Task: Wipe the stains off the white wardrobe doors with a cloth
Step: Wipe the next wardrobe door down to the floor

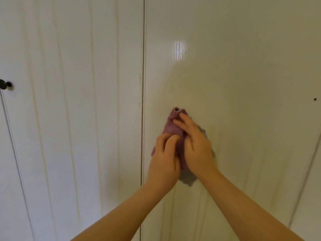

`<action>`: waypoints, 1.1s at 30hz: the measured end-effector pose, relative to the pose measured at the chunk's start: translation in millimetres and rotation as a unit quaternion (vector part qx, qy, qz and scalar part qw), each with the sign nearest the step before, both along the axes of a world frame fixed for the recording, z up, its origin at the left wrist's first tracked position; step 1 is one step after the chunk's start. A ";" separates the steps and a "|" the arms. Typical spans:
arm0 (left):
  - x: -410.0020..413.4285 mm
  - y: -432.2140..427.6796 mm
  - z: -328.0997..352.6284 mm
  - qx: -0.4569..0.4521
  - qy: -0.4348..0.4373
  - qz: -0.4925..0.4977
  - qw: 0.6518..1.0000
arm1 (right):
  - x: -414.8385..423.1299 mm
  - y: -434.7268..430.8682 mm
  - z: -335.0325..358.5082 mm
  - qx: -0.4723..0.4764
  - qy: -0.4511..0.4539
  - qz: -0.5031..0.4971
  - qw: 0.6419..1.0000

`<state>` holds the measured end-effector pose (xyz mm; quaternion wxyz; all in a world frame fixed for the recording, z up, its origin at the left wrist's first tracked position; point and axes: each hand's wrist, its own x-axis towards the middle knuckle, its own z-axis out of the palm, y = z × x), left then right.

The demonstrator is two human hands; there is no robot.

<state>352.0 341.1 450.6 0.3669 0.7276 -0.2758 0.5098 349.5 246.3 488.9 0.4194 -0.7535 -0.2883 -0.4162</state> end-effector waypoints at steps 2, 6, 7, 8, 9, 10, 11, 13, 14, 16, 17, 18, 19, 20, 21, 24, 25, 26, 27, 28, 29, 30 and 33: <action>4.9 -11.6 5.7 -0.028 0.025 0.009 0.999 | -7.7 -5.8 6.4 0.019 0.034 0.038 0.999; 21.2 -24.1 13.9 0.055 -0.002 0.187 0.981 | -11.9 -13.3 2.9 0.030 -0.011 -0.041 0.999; 28.1 -26.0 7.2 0.103 -0.024 0.235 0.966 | -12.0 -15.8 0.9 0.041 -0.038 -0.068 0.996; 34.7 -27.4 -2.3 0.128 -0.040 0.262 0.956 | -11.3 -18.9 -1.7 0.047 -0.075 -0.100 0.991; 40.0 -27.5 -14.0 0.140 -0.048 0.271 0.951 | -10.7 -22.6 -4.6 0.051 -0.110 -0.129 0.984; 41.1 -27.4 -26.2 0.145 -0.050 0.276 0.949 | -9.1 -28.4 -6.7 0.053 -0.136 -0.156 0.977; 39.1 -25.8 -41.8 0.149 -0.043 0.278 0.948 | -8.1 -35.4 -8.5 0.051 -0.153 -0.180 0.970; 30.9 -16.3 -64.5 0.180 -0.032 0.275 0.944 | -5.1 -49.5 -11.6 0.032 -0.176 -0.239 0.955; 28.5 -12.0 -64.2 0.186 -0.026 0.267 0.945 | -4.0 -56.0 -11.8 0.018 -0.182 -0.273 0.945; 28.4 -9.3 -38.8 0.166 -0.026 0.277 0.946 | 0.2 -66.1 -9.9 -0.006 -0.177 -0.332 0.926; 32.3 -10.6 -23.2 0.142 -0.022 0.291 0.946 | 2.8 -68.2 -9.9 -0.015 -0.164 -0.356 0.920; 37.0 -12.8 -11.3 0.122 -0.016 0.301 0.946 | 4.7 -69.7 -9.4 -0.025 -0.153 -0.377 0.913; 39.6 -14.8 -9.9 0.115 -0.016 0.304 0.945 | 7.1 -70.5 -10.5 -0.039 -0.145 -0.392 0.908; 40.4 -16.3 -19.5 0.128 -0.021 0.303 0.944 | 9.2 -71.3 -12.4 -0.057 -0.141 -0.402 0.903; 38.6 -17.3 -36.6 0.156 -0.024 0.294 0.943 | 10.8 -72.2 -14.5 -0.074 -0.141 -0.410 0.898; 27.6 -6.8 -81.2 0.232 -0.026 0.279 0.931 | 13.5 -75.9 -19.2 -0.104 -0.141 -0.420 0.891; 27.8 -5.0 -73.5 0.232 -0.027 0.283 0.930 | 14.5 -77.2 -19.6 -0.109 -0.144 -0.423 0.888; 29.3 -5.0 -57.4 0.216 -0.026 0.292 0.932 | 15.8 -77.4 -20.6 -0.114 -0.144 -0.425 0.886; 32.2 -8.2 -36.1 0.183 -0.021 0.298 0.936 | 16.4 -78.3 -21.0 -0.115 -0.145 -0.429 0.884; 37.9 -9.9 -18.6 0.152 -0.021 0.312 0.938 | 18.1 -78.2 -20.9 -0.114 -0.148 -0.431 0.883; 40.8 -12.1 -10.8 0.140 -0.023 0.321 0.937 | 18.8 -78.0 -21.1 -0.113 -0.151 -0.432 0.882; 42.1 -13.1 -15.3 0.151 -0.026 0.320 0.935 | 18.6 -78.2 -21.5 -0.115 -0.153 -0.433 0.881; 39.7 -0.8 -65.2 0.258 -0.056 0.290 0.920 | 17.4 -82.0 -20.9 -0.128 -0.159 -0.435 0.877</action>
